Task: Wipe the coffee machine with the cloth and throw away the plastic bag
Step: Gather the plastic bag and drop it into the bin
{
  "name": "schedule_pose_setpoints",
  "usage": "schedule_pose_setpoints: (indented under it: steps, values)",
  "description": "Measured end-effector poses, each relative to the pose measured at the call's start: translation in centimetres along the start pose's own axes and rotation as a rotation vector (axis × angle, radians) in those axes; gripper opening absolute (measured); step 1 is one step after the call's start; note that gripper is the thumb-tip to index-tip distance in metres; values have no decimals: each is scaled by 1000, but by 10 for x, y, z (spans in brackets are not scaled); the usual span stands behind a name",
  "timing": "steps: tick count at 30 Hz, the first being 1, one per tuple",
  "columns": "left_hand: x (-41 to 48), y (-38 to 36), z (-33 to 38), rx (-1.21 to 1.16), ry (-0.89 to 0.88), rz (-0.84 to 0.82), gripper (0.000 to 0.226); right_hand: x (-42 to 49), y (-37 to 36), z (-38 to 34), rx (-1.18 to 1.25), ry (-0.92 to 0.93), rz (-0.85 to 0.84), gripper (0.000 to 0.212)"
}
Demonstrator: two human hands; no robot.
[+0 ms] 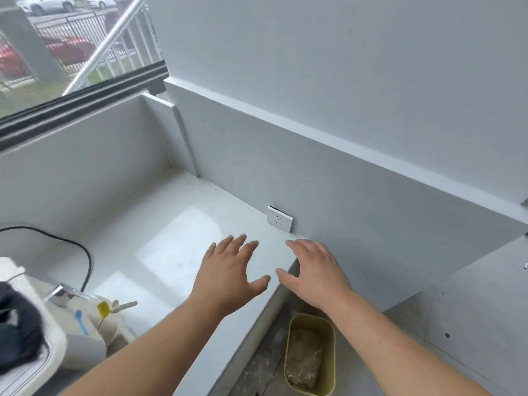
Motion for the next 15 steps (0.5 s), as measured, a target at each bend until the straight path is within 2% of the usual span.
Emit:
schedule_pose_setpoints:
  steps: [15]
  values:
    - [-38,135,-88,-33,143,241,88,55,79,-138,-37,244,156,74]
Point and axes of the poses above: each hand's wrist, its own x-axis towards the middle knuckle, its own y-axis out of the back of the hand, z = x × y, the point moved 5 cm from there along x, towards the middle knuckle, and after that the axes turned 12 degrees about y, right-handed, at the moved point
